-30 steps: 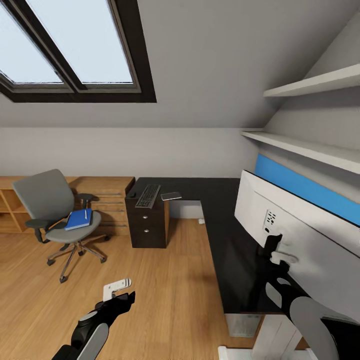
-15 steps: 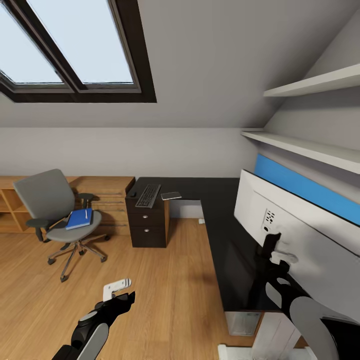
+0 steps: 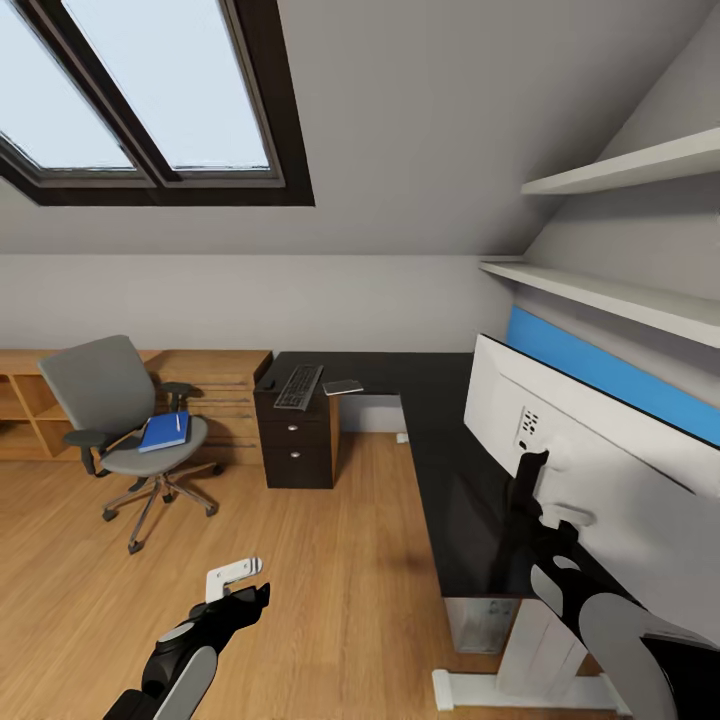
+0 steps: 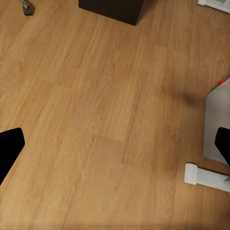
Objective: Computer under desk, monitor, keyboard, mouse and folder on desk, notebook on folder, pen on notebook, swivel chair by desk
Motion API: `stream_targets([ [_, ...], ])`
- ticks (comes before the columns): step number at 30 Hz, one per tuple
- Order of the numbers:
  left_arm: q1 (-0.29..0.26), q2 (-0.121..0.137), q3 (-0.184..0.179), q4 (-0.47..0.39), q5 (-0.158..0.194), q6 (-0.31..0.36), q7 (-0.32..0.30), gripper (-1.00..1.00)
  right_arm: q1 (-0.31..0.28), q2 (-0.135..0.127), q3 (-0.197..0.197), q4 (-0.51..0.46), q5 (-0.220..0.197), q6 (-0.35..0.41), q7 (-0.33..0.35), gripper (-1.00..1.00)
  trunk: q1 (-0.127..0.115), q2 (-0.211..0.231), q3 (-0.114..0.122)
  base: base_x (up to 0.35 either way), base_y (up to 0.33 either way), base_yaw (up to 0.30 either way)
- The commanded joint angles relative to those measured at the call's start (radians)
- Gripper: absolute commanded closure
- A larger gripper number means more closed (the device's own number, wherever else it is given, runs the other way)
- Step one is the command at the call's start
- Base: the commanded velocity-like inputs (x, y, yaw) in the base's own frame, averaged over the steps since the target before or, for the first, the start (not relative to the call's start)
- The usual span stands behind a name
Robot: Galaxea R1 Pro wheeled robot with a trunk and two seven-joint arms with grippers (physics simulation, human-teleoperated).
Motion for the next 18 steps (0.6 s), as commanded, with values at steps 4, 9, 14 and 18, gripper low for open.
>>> stream_targets([
  [4,-0.001,0.000,-0.003,-0.001,0.010,0.001,0.010,-1.00,-0.001,0.000,-0.001,0.001,-0.008,-0.005,0.003,-1.00,0.000,-0.001,-0.002,-0.009,0.000,0.000],
  [9,-0.001,0.001,-0.003,-0.001,0.010,0.001,0.010,-1.00,-0.001,0.000,-0.001,0.001,-0.008,-0.005,0.002,-1.00,0.000,-0.001,-0.002,-0.097,0.000,0.000],
  [14,-0.001,0.000,-0.003,-0.001,0.009,0.001,0.010,-1.00,-0.001,0.000,-0.001,0.000,-0.008,-0.005,0.003,-1.00,0.000,-0.001,-0.002,-0.208,0.000,0.000],
  [18,-0.001,0.001,-0.002,-0.001,0.010,0.001,0.010,-1.00,-0.001,0.000,-0.001,0.000,-0.008,-0.005,0.002,-1.00,0.000,-0.001,-0.002,-0.089,0.000,0.000],
])
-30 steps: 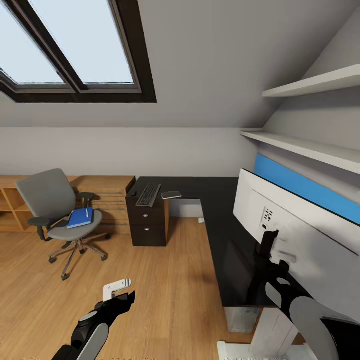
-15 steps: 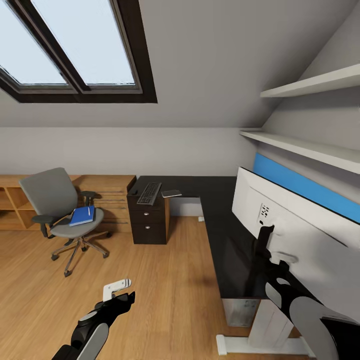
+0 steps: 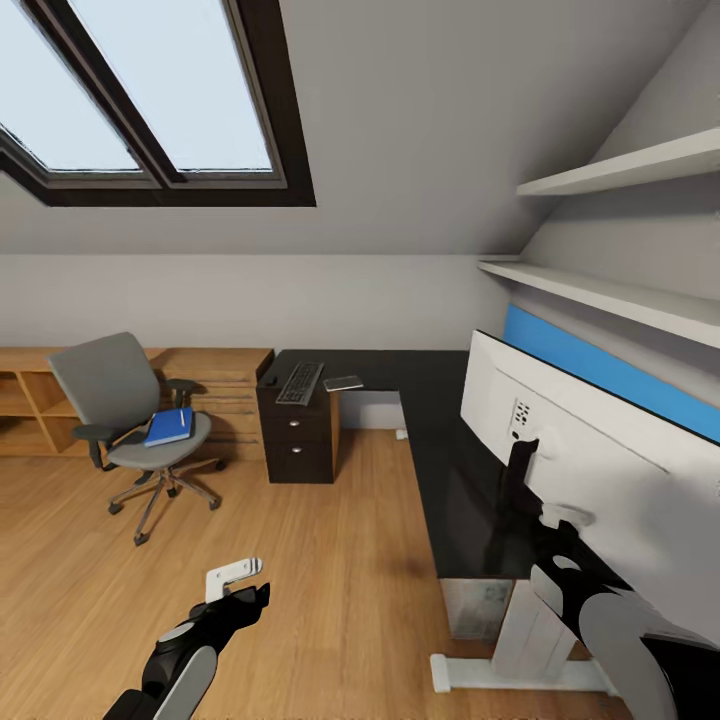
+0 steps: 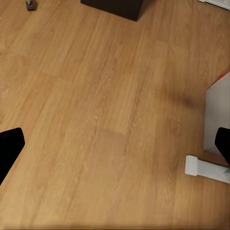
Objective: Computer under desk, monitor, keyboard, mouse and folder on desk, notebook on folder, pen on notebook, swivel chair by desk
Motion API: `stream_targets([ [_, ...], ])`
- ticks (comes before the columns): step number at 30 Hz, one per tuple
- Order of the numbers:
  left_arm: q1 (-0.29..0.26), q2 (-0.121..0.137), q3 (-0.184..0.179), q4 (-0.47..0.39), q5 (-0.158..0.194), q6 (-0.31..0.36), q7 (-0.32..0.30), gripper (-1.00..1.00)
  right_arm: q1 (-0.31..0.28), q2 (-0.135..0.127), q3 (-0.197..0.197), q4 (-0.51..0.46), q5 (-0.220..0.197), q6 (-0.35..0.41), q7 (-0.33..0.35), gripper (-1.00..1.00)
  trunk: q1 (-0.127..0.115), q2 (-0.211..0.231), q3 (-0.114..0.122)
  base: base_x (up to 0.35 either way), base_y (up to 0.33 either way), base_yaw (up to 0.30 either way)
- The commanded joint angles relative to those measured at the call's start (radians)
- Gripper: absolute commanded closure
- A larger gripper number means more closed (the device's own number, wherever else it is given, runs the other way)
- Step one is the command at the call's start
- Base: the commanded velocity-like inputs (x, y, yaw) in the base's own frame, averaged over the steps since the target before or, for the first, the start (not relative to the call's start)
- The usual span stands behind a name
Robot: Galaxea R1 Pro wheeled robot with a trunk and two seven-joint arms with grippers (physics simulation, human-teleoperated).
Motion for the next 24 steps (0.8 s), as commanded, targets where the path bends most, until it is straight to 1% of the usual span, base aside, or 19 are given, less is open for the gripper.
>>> stream_targets([
  [1,-0.001,0.001,-0.003,-0.002,0.010,0.000,0.010,-1.00,-0.001,0.000,-0.001,0.001,-0.009,-0.005,0.003,-1.00,0.000,-0.001,-0.002,-0.043,0.000,0.000],
  [5,-0.001,0.001,-0.003,-0.002,0.009,0.001,0.010,-1.00,-0.001,0.000,-0.001,0.001,-0.009,-0.005,0.003,-1.00,0.000,-0.001,-0.002,-0.081,0.000,0.000],
  [9,-0.001,0.001,-0.004,-0.002,0.009,0.001,0.010,-1.00,-0.001,0.000,-0.001,0.001,-0.009,-0.005,0.003,-1.00,0.000,-0.001,-0.002,-0.239,-0.010,0.000],
  [12,-0.001,0.001,-0.004,-0.002,0.008,0.001,0.011,-1.00,-0.001,0.000,-0.001,0.001,-0.009,-0.005,0.003,-1.00,0.000,-0.001,-0.002,-0.247,-0.141,0.000],
  [17,-0.001,0.000,-0.004,-0.002,0.008,0.000,0.013,-1.00,-0.001,0.000,-0.001,0.001,-0.009,-0.005,0.003,-1.00,0.000,-0.001,-0.002,-0.125,-0.265,0.000],
  [24,-0.001,0.000,-0.004,-0.002,0.005,-0.003,0.013,-1.00,-0.001,0.000,-0.001,0.001,-0.009,-0.005,0.003,-1.00,0.000,-0.001,-0.002,0.014,-0.329,0.000],
])
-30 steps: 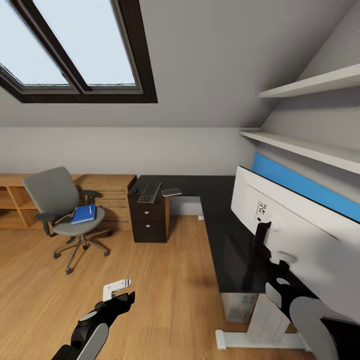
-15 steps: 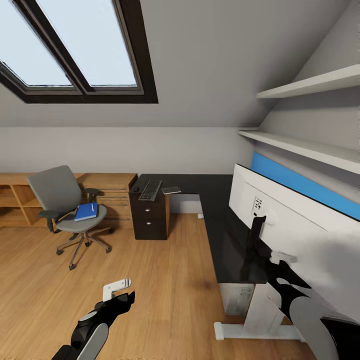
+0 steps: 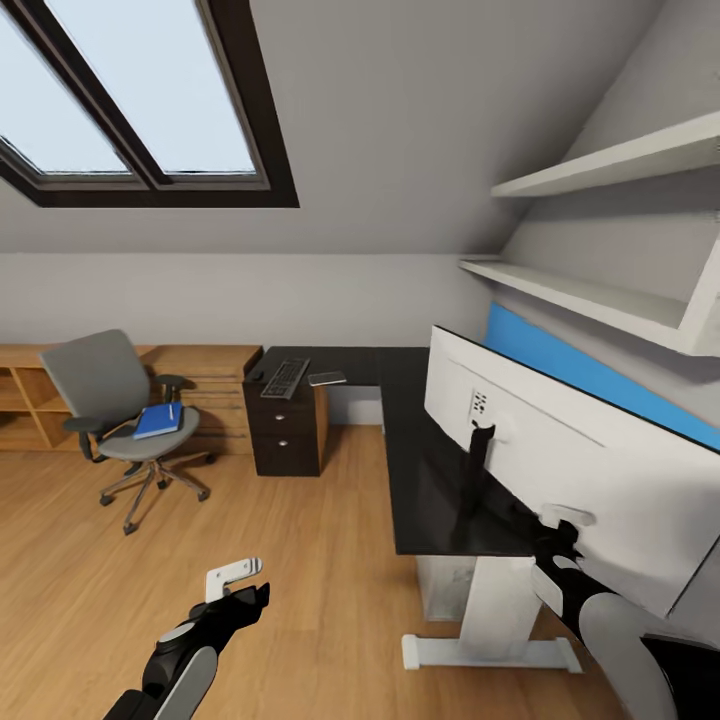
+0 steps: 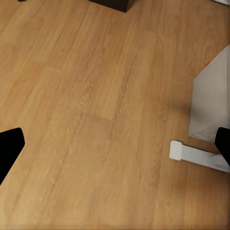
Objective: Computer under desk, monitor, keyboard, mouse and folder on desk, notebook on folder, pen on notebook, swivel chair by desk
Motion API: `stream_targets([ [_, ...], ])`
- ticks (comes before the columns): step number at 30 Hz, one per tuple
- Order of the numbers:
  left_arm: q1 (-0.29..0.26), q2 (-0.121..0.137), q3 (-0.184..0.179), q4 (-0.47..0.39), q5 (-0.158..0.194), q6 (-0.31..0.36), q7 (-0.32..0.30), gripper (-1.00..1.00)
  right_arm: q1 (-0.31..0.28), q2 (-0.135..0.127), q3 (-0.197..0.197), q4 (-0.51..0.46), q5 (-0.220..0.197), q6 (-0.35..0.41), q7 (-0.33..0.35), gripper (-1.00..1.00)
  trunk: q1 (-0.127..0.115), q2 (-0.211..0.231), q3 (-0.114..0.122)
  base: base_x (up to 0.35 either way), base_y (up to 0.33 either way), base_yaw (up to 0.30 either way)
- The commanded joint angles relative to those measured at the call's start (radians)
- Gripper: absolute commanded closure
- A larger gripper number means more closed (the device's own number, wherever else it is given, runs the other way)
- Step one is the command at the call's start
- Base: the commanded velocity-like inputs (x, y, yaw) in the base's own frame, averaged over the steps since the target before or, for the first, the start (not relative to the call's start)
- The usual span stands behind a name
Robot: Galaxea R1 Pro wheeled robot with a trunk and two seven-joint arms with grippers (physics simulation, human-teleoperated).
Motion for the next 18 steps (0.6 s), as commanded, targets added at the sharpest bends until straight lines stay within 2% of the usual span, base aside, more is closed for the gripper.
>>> stream_targets([
  [1,-0.001,0.002,-0.003,-0.002,0.009,0.001,0.010,-1.00,-0.001,0.000,-0.006,0.001,-0.010,-0.005,0.003,-1.00,0.000,-0.001,-0.002,0.141,-0.309,0.000],
  [12,-0.001,0.002,-0.002,-0.002,0.008,0.000,0.008,-1.00,-0.001,0.000,-0.006,0.001,-0.010,-0.005,0.003,-1.00,0.000,-0.001,-0.002,0.201,-0.281,0.000],
  [18,-0.001,0.002,-0.002,-0.002,0.009,0.000,0.007,-1.00,-0.001,0.000,-0.006,0.001,-0.010,-0.005,0.003,-1.00,0.000,-0.001,-0.002,0.279,-0.110,0.000],
])
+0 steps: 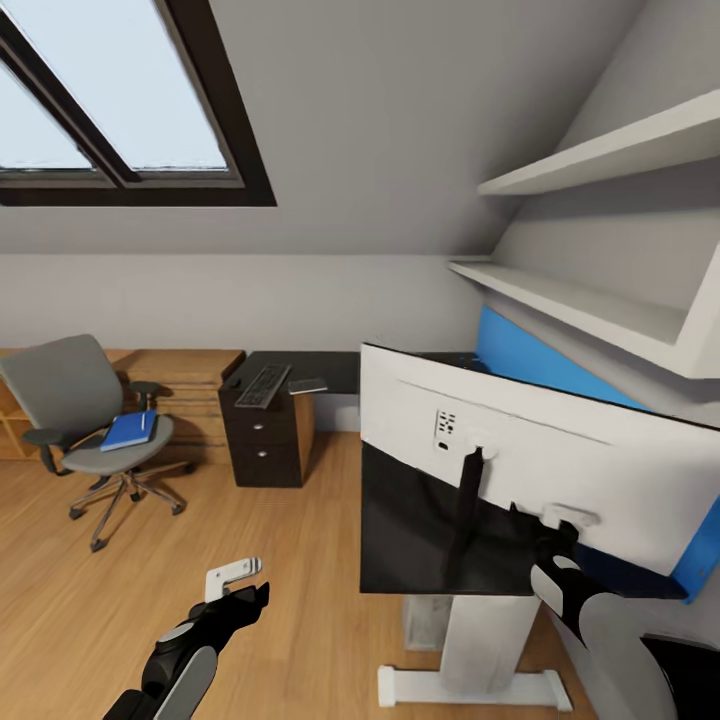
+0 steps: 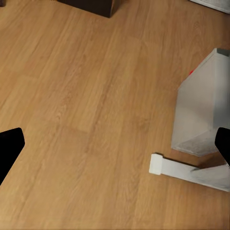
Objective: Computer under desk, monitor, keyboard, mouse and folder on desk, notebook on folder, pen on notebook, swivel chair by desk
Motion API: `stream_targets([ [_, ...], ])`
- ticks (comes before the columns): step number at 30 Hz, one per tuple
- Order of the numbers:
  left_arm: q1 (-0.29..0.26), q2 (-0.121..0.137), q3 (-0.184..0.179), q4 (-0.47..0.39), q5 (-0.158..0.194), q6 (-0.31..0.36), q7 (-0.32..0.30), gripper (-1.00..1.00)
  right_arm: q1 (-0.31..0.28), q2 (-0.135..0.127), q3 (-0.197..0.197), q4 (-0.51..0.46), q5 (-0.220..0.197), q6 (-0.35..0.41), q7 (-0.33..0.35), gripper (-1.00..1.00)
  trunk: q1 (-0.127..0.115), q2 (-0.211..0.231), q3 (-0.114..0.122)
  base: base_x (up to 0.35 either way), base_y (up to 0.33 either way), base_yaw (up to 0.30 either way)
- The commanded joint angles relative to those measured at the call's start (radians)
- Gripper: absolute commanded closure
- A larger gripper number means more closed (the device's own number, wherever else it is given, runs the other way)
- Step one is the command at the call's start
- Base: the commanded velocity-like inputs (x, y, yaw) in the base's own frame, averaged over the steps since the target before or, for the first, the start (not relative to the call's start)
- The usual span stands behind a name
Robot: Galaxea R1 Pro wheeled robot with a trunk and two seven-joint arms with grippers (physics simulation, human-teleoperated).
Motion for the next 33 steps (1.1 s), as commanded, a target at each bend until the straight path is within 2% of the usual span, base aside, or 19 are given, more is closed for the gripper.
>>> stream_targets([
  [1,-0.001,0.001,-0.003,-0.001,0.010,0.001,0.010,-1.00,-0.001,0.000,0.001,0.001,-0.008,-0.005,0.003,-1.00,0.001,-0.001,-0.002,0.306,-0.027,0.000],
  [9,-0.001,0.001,-0.003,-0.001,0.012,0.002,0.009,-1.00,-0.001,0.000,0.001,0.001,-0.008,-0.005,0.003,-1.00,0.001,-0.001,-0.002,0.224,-0.005,0.000],
  [33,-0.001,0.001,-0.002,-0.001,0.015,0.004,0.016,-1.00,-0.001,-0.003,0.001,0.000,-0.009,-0.003,0.003,-1.00,0.001,-0.001,-0.002,0.006,-0.039,0.000],
])
